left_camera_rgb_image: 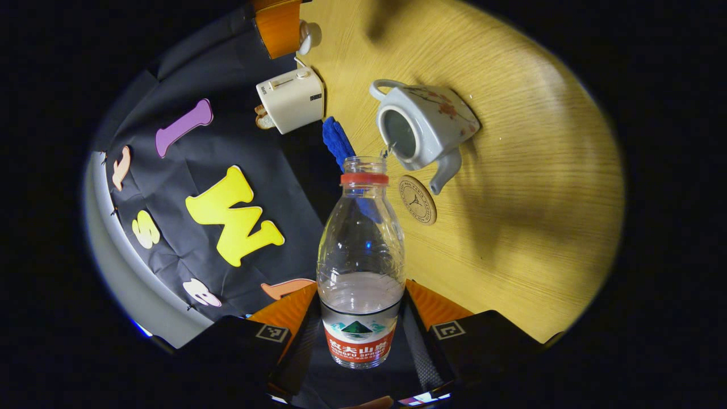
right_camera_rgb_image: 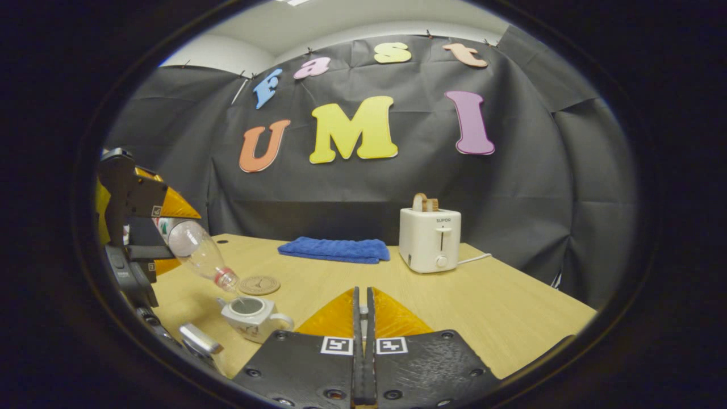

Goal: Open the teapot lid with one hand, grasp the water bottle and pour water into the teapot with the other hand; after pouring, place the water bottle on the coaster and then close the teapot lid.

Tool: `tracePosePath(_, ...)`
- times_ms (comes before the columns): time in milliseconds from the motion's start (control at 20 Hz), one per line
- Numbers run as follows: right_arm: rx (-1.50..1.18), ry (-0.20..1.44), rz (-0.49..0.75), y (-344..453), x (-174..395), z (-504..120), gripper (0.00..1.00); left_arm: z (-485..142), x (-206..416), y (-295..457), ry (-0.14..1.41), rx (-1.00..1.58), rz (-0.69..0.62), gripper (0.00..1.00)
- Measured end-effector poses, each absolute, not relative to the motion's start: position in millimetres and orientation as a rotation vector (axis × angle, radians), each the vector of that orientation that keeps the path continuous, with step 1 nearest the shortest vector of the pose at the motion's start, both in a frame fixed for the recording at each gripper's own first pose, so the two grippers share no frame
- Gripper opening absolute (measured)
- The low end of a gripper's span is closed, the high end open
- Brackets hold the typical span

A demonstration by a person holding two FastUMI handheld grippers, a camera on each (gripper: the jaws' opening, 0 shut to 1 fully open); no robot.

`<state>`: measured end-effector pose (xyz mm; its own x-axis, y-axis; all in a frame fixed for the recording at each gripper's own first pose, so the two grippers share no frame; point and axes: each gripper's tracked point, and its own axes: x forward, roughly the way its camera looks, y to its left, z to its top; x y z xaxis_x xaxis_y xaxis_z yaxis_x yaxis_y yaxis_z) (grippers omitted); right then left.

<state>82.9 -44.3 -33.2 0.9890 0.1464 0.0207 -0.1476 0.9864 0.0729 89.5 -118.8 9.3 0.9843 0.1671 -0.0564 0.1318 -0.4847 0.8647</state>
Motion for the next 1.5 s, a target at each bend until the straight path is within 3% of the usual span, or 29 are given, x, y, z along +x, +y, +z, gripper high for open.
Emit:
tracePosePath(800,0.026,-0.015,0.136,-51,84,-35,0.00,35,85,-133,0.209,2.246,0.060,0.77)
tracePosePath(1500,0.046,-0.009,0.150,-55,84,-35,0.00,32,93,-125,0.217,2.169,0.020,0.76)
